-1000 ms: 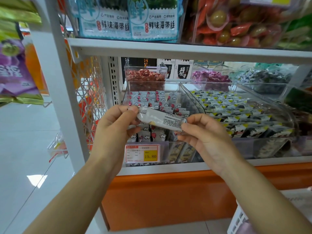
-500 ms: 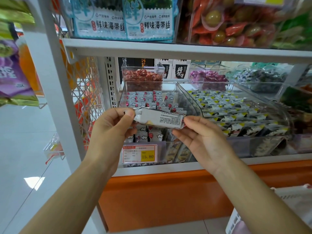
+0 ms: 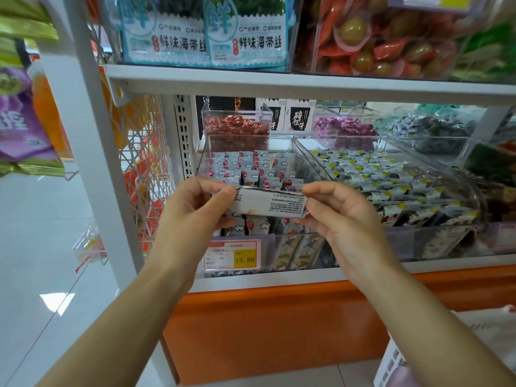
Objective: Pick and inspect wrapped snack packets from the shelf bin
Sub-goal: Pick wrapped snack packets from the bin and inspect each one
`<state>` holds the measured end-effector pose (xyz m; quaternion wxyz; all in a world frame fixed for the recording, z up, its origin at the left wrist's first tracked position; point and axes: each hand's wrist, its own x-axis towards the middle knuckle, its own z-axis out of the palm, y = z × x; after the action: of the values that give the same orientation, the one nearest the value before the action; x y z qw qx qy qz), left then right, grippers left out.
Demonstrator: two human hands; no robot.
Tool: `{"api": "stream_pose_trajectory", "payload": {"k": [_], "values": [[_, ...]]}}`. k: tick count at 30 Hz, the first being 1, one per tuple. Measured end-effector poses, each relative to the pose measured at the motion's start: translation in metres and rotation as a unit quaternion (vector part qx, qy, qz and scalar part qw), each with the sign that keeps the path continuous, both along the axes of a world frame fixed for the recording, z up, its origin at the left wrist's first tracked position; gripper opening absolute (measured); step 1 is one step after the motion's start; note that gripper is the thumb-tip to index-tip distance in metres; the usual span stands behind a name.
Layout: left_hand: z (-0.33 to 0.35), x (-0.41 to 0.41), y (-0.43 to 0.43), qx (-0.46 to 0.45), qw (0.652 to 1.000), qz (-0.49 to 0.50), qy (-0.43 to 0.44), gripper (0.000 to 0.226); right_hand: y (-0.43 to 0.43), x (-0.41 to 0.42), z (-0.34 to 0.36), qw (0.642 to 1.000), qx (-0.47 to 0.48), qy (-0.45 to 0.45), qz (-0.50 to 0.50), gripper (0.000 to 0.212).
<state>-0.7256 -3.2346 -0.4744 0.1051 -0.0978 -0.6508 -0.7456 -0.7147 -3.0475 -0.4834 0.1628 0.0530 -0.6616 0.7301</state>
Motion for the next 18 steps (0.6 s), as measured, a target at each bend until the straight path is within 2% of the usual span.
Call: {"api": "stream_pose_trajectory", "payload": {"k": [3,6,10,13,18], "values": [[-0.0013,-0.0003,-0.0004,-0.006,1.000,0.016,0.006,0.015,-0.0025,0.0016,-0.0006,1.000,0.003,-0.003,0.018,0.022],[-0.0026,0.0012,0.0009,-0.051,0.998,0.015,0.026,0.012,-0.0038,0.0027,-0.0020,0.998,0.060,-0.003,-0.005,0.015],[-0.0022,0.0033,0.0042,-0.063,0.997,-0.010,0.030,0.009,-0.0036,0.0010,-0.0035,0.998,0.062,-0.011,-0.011,0.027],[-0.0009,0.0045,0.0040,-0.101,0.993,-0.019,0.054,0.005,-0.0039,-0.0005,-0.0052,0.995,0.093,-0.013,-0.046,0.029],[0.0003,0.0063,0.0022,-0.122,0.990,-0.043,0.052,0.017,-0.0045,0.0012,-0.0041,0.980,0.165,0.036,-0.107,0.027]]}}
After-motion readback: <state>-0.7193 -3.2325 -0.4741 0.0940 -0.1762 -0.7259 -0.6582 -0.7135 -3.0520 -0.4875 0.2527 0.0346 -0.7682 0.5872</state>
